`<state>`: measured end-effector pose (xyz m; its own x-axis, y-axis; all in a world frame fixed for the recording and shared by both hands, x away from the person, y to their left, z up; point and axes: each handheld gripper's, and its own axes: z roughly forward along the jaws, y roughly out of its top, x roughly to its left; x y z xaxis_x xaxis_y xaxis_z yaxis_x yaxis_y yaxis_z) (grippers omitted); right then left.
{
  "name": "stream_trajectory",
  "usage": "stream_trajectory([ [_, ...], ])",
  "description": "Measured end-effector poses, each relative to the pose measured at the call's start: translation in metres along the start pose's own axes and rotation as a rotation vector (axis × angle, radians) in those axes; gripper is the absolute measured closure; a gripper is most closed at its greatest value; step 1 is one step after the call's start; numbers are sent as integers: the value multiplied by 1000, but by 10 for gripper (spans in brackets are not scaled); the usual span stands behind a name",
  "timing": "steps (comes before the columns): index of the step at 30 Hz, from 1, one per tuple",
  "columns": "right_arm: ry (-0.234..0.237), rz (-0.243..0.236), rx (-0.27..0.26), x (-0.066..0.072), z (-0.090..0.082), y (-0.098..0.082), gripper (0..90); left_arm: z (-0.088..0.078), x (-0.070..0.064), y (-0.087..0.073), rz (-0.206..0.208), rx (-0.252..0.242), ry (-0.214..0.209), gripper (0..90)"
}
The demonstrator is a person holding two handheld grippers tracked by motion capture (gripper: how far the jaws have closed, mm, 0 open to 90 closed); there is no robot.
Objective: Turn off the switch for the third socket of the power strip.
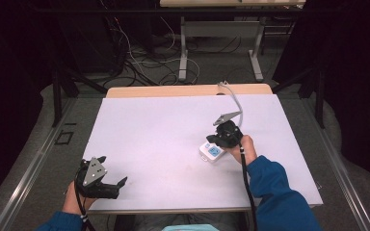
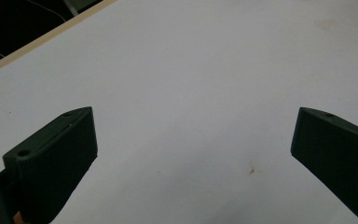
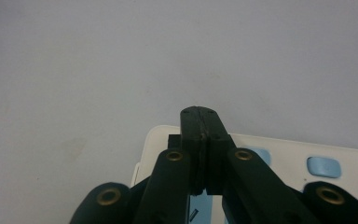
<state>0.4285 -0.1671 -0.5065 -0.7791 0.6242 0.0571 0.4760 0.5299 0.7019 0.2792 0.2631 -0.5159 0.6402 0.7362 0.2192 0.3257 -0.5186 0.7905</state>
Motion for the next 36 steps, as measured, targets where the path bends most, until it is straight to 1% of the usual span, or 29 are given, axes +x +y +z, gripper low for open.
stream_trajectory([
  [1,-9,20,-2,3,3,0,900,0,0,0,-4,3,-4,4],
  [2,-9,20,-2,3,3,0,900,0,1,0,-3,3,-4,4],
  [3,-4,12,14,2,3,0,900,0,0,0,-5,4,-4,4],
  [4,-16,23,0,4,6,0,900,0,0,0,-3,3,-4,4],
  [5,-16,21,24,5,6,0,900,0,0,0,1,4,-4,4],
  [6,-13,10,14,5,7,0,900,0,0,0,0,5,-3,4],
  [9,-22,14,25,7,10,0,900,0,0,0,-4,10,8,4],
  [10,-26,5,24,7,10,0,900,0,0,0,-10,11,5,4],
  [11,-25,17,52,8,10,1,900,0,1,0,-10,12,4,4],
  [12,-30,10,52,8,11,0,900,1,1,0,-9,10,7,5],
  [13,-41,26,48,9,12,0,900,1,1,0,-11,8,9,5],
  [14,-39,19,49,8,14,0,900,1,1,0,-7,11,10,4],
  [16,-40,24,55,8,14,0,900,0,1,0,-10,12,3,4],
  [17,-48,29,52,9,15,-1,900,0,0,0,-15,11,6,4],
  [18,-49,17,45,8,16,-1,900,0,0,0,-14,12,8,4],
  [19,-50,24,59,8,15,0,900,0,1,-1,-15,15,9,4],
  [21,-49,19,56,9,16,0,900,0,1,0,-13,19,11,5],
  [22,-42,16,73,9,15,0,900,1,1,0,-9,18,12,5],
  [23,-47,24,76,10,16,0,900,1,1,0,-9,19,11,4],
  [24,-51,6,56,9,18,0,900,0,1,0,-9,19,12,5],
  [25,-51,11,61,10,19,0,900,0,1,0,-14,15,9,4],
  [26,-61,13,65,11,19,-1,900,0,1,-1,-14,14,8,5],
  [28,-61,11,65,11,20,-1,900,0,0,0,-16,13,4,4],
  [29,-56,8,86,11,19,-1,900,0,1,0,-16,12,4,4],
  [31,-59,3,81,12,21,-1,900,1,1,0,-14,15,5,4],
  [33,-64,6,91,12,22,-1,900,1,2,0,-12,14,6,4],
  [34,-68,4,59,11,23,-2,900,0,2,0,-9,16,7,4],
  [36,-59,26,82,11,22,-2,900,0,1,-1,-11,17,5,4],
])
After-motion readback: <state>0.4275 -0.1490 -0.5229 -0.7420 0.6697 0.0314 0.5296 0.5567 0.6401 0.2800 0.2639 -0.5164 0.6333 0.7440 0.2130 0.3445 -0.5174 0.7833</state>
